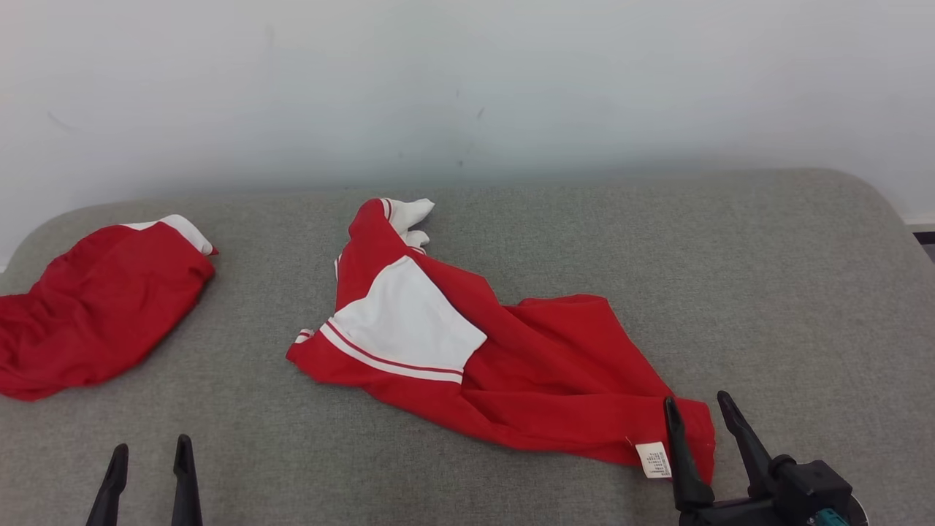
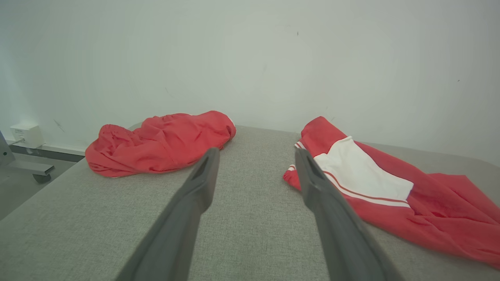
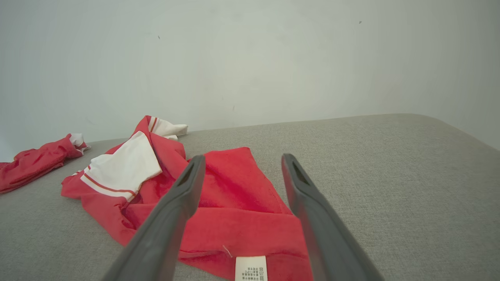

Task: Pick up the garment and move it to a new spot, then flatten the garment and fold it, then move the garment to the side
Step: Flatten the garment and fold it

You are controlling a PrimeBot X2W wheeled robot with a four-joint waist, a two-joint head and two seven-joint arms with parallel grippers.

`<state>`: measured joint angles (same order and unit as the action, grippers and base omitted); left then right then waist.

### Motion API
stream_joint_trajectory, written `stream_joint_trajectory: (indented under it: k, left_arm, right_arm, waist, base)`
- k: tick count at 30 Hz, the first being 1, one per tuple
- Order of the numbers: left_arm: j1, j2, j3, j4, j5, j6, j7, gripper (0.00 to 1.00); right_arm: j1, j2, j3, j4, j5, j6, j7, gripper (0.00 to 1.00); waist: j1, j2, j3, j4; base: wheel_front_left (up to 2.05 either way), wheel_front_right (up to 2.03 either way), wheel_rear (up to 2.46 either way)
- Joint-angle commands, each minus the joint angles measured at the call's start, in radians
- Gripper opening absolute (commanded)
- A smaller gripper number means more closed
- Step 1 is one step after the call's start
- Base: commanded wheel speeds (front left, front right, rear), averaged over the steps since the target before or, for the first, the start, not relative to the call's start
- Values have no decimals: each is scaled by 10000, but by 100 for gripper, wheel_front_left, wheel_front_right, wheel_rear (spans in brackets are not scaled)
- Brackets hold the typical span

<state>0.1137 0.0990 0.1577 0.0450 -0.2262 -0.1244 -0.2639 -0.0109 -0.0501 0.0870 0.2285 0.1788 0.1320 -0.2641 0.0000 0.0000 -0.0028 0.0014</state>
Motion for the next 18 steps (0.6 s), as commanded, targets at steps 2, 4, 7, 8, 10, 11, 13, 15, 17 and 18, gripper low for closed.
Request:
stream_joint_trajectory:
  k: [2,4,7,8,10,11,13,15,17,18]
  left_arm:
    - [25,-30,52,36,81,-54,-7,100]
    - [21,-39,73,50,92,-51,-7,100]
    - [7,-57,72,74,109,-43,-7,100]
    - [6,-62,69,75,116,-46,-7,100]
    - [10,-65,70,85,134,-42,-7,100]
    - [9,-71,73,91,138,-44,-7,100]
    - [-34,-79,40,135,130,-47,-7,100]
    - [-133,-59,-3,252,81,-48,-7,100]
    - [-328,76,-180,373,55,-49,-7,100]
    - [-434,150,-282,444,35,-49,-7,100]
  right_arm:
    - [54,-3,18,26,23,-26,-4,100]
    - [50,-3,19,32,31,-26,-4,100]
    - [55,-3,22,26,37,-26,-4,100]
    - [56,-3,13,28,37,-26,-4,100]
    - [51,-3,15,37,36,-26,-4,100]
    - [50,-3,11,42,37,-26,-4,100]
    - [31,-3,2,56,37,-26,-4,100]
    - [7,-3,0,69,38,-26,-4,100]
    - [-38,-3,30,85,40,-26,-4,100]
    - [-63,-3,49,90,44,-26,-4,100]
  waist:
    - [0,0,25,-40]
    - [0,0,36,-64]
    - [0,0,47,-93]
    - [0,0,48,-100]
    - [0,0,47,-116]
    - [0,0,46,-123]
    - [0,0,54,-141]
    - [0,0,63,-150]
    - [0,0,86,-181]
    - [0,0,104,-203]
  base:
    - [0,0,0]
    - [0,0,0]
    - [0,0,0]
    - [0,0,0]
    - [0,0,0]
    - [0,0,0]
    - [0,0,0]
    - [0,0,0]
    - [0,0,0]
    - [0,0,0]
